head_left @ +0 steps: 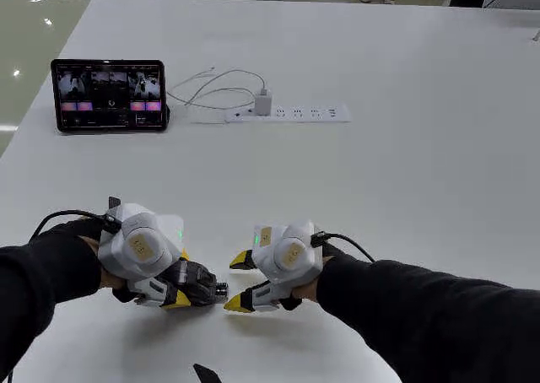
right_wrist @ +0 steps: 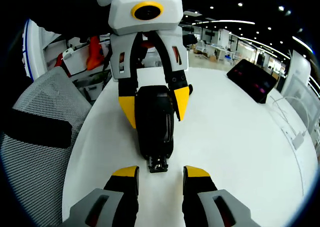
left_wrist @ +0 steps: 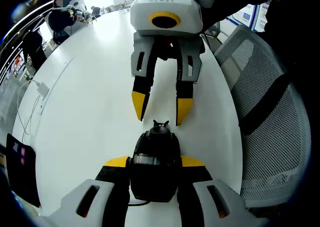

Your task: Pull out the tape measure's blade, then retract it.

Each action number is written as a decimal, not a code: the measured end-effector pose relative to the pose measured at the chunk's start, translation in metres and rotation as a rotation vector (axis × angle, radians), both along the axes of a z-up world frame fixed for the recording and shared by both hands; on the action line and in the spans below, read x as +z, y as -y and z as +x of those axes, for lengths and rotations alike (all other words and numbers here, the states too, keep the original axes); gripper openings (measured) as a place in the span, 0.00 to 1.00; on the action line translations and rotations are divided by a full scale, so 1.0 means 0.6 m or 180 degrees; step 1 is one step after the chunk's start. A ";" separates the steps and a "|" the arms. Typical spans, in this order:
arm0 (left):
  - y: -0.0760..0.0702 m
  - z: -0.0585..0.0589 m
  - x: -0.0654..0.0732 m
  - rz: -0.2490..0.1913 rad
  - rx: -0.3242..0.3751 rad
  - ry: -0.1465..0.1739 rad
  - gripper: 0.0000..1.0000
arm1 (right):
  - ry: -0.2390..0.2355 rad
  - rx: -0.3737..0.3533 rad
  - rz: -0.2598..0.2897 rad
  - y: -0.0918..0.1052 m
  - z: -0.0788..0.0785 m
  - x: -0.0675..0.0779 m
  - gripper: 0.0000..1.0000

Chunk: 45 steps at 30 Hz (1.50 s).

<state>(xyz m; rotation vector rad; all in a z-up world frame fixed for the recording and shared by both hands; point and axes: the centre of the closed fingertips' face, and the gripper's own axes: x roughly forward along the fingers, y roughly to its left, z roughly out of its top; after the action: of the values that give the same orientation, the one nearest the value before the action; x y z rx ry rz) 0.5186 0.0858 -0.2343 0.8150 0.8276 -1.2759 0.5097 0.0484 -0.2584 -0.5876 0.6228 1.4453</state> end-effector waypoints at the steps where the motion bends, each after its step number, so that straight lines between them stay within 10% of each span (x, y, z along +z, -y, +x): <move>1: 0.000 0.000 0.000 0.0000 -0.0001 0.0000 0.31 | 0.0001 0.0016 -0.0002 -0.001 -0.001 0.000 0.27; 10: 0.000 0.000 -0.001 -0.0007 0.0004 -0.0006 0.31 | 0.0017 0.0104 -0.0053 -0.021 -0.003 -0.010 0.12; 45: -0.002 0.001 0.000 0.0009 0.0029 0.0006 0.31 | -0.0058 0.0181 -0.0217 0.002 -0.001 -0.013 0.08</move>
<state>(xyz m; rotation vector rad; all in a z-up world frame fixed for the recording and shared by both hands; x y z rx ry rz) 0.5191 0.0867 -0.2344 0.8136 0.8310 -1.2659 0.5092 0.0470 -0.2665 -0.6508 0.6766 1.4885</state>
